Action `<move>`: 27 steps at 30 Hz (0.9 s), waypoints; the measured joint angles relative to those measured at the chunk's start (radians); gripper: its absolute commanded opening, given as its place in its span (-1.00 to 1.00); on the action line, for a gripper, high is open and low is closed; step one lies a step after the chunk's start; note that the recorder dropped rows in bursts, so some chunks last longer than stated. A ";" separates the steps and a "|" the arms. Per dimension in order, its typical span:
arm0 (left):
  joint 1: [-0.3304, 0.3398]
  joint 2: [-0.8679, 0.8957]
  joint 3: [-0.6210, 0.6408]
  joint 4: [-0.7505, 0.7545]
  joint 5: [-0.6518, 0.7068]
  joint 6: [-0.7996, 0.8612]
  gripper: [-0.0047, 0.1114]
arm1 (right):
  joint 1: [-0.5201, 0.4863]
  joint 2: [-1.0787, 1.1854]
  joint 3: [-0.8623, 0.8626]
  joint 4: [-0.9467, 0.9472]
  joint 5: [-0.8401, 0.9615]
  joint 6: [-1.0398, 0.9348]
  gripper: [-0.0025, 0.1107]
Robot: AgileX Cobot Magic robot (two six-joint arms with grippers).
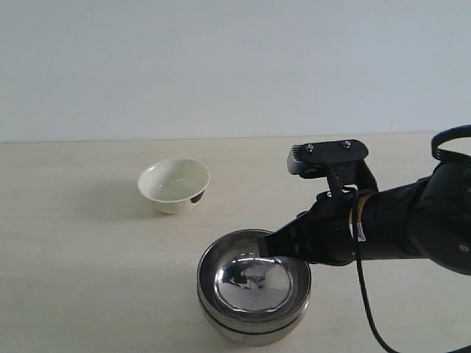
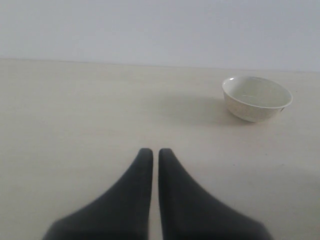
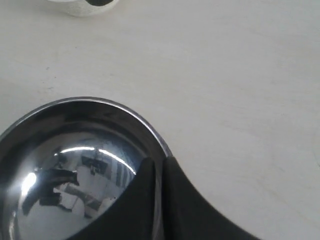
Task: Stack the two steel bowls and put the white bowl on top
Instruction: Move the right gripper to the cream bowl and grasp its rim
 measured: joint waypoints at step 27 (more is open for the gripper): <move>0.000 0.000 0.000 0.000 0.000 0.000 -0.85 | 0.066 0.203 -0.458 0.000 0.159 -0.027 0.32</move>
